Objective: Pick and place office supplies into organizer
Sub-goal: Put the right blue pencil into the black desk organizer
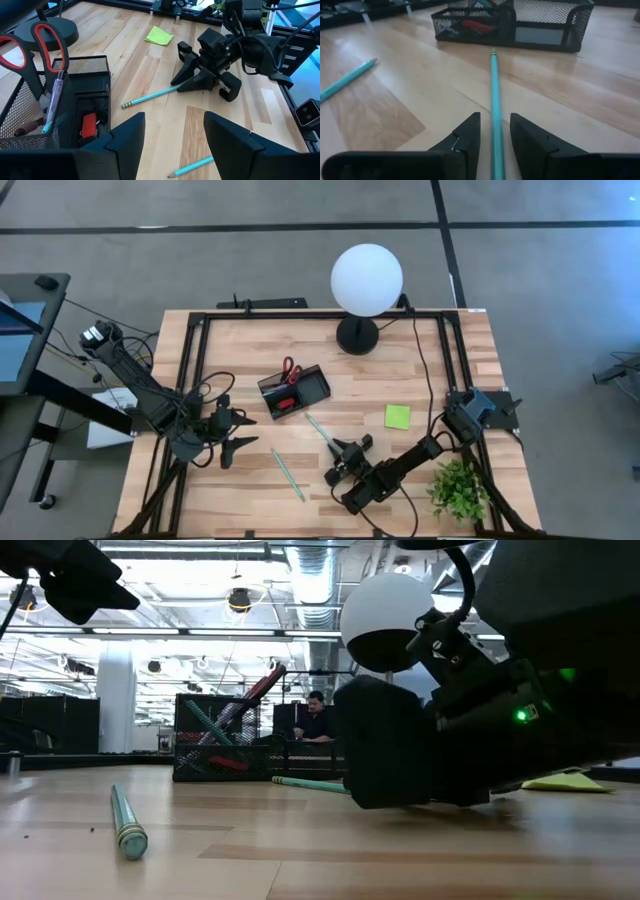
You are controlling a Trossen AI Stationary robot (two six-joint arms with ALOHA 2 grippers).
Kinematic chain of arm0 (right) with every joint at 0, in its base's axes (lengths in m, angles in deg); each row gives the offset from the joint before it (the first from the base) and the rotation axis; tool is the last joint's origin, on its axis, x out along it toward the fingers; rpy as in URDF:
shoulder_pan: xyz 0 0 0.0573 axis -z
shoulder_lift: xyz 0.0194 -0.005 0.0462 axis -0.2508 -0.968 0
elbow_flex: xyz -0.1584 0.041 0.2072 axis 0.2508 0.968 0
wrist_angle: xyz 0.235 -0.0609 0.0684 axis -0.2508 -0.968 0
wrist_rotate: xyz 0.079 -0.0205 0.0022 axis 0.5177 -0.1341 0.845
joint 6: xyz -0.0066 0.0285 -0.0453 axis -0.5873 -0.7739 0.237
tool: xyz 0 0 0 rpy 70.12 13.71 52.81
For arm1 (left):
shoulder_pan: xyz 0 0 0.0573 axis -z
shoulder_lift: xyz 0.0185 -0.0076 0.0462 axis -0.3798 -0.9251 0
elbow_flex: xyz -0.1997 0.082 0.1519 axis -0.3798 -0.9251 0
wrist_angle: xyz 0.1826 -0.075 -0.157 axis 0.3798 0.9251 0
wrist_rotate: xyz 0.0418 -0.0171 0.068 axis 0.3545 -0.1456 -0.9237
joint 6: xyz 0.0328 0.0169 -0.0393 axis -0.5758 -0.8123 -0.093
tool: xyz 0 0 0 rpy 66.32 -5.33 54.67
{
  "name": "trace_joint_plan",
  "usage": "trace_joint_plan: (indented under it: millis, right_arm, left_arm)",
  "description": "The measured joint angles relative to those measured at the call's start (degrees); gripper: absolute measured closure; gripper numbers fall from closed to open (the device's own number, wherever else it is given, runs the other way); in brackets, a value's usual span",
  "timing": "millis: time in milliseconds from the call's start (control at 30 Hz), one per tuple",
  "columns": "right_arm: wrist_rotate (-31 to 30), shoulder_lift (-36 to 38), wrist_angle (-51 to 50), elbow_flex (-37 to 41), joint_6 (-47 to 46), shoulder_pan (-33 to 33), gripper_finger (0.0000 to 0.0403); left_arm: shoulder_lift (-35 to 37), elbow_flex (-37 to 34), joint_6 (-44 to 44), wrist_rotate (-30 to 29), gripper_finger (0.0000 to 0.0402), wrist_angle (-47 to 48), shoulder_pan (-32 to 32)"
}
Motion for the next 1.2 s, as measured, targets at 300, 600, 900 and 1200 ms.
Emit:
trace_joint_plan:
  millis: [300,600,900,1200]
  right_arm:
    - [2.2,-0.3,-9.0,-3.3,-4.5,0.0,0.0302]
    - [2.4,-0.3,-9.3,-3.3,-4.1,0.4,0.0302]
    - [2.1,-0.3,-9.7,-3.3,-2.5,1.1,0.0343]
    - [1.6,-0.3,-10.1,-3.3,-1.9,1.2,0.0392]
  left_arm:
    - [0.0,0.0,0.0,-0.3,0.0203,0.0,0.0]
    - [0.0,0.0,-0.3,-0.3,0.0203,0.3,0.0]
    - [0.0,0.0,-0.3,-0.3,0.0203,0.3,0.0]
    - [0.0,0.0,-0.3,-0.2,0.0203,0.3,0.0]
